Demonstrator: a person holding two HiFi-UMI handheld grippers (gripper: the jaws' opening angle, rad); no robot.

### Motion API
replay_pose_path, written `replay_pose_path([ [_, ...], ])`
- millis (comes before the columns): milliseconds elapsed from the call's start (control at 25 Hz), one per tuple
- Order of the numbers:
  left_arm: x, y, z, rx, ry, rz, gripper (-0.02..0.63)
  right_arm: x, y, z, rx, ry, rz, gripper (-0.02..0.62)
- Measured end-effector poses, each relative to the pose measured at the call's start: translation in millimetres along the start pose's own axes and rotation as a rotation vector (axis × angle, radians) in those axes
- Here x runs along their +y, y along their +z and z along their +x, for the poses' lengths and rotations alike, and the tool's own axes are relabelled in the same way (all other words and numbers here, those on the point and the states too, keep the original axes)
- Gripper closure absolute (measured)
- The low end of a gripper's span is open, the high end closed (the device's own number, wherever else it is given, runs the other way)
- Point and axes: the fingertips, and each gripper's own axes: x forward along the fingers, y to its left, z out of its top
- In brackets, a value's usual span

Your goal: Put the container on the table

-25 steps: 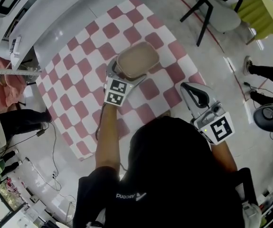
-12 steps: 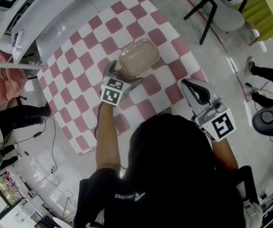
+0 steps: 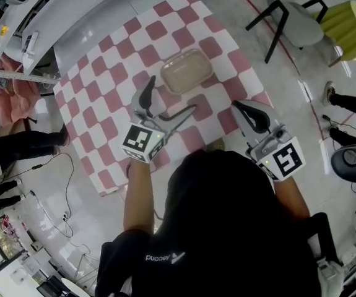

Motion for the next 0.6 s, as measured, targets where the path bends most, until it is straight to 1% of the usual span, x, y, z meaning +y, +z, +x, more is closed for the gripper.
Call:
replay_pose_path([
  [40,-10.0,15.5,-4.5,-0.053,-0.008,-0.003,0.054,1.8,2.2,1.2,-0.009,0.004,-0.001,0.592],
  [80,-19.5,28.6,-9.2,-0.096,-0.011,0.002,0.092,3.5,4.7,2.5,-0.018,0.008,-0.001,0.592],
  [160,-35.4,49.6,-18.7,-0.171,-0.004,0.014,0.218,6.9,10.8,5.5,-0.04,0.017,0.001,0.592],
  [200,-41.8,58.1,-23.3,-0.207,0.003,0.01,0.289,8.7,14.6,7.1,-0.053,0.023,0.003,0.592],
  [240,-47.1,64.8,-27.5,-0.238,0.009,-0.001,0.376,10.6,18.6,8.8,-0.065,0.029,0.005,0.592],
  [280,-51.6,69.7,-31.1,-0.262,0.017,-0.01,0.429,12.7,22.8,10.4,-0.078,0.036,0.005,0.592],
  [320,-55.3,73.7,-34.3,-0.278,0.028,-0.014,0.453,15.1,27.2,11.6,-0.09,0.042,0.003,0.592],
  [440,-62.0,84.4,-44.1,-0.307,0.072,-0.015,0.567,23.7,39.9,12.8,-0.125,0.058,-0.012,0.592],
  [520,-64.6,88.6,-50.0,-0.317,0.097,-0.014,0.594,29.3,44.9,11.2,-0.147,0.059,-0.019,0.592],
  [600,-69.2,91.8,-54.7,-0.33,0.104,-0.013,0.595,34.7,48.6,8.3,-0.173,0.05,-0.017,0.592],
])
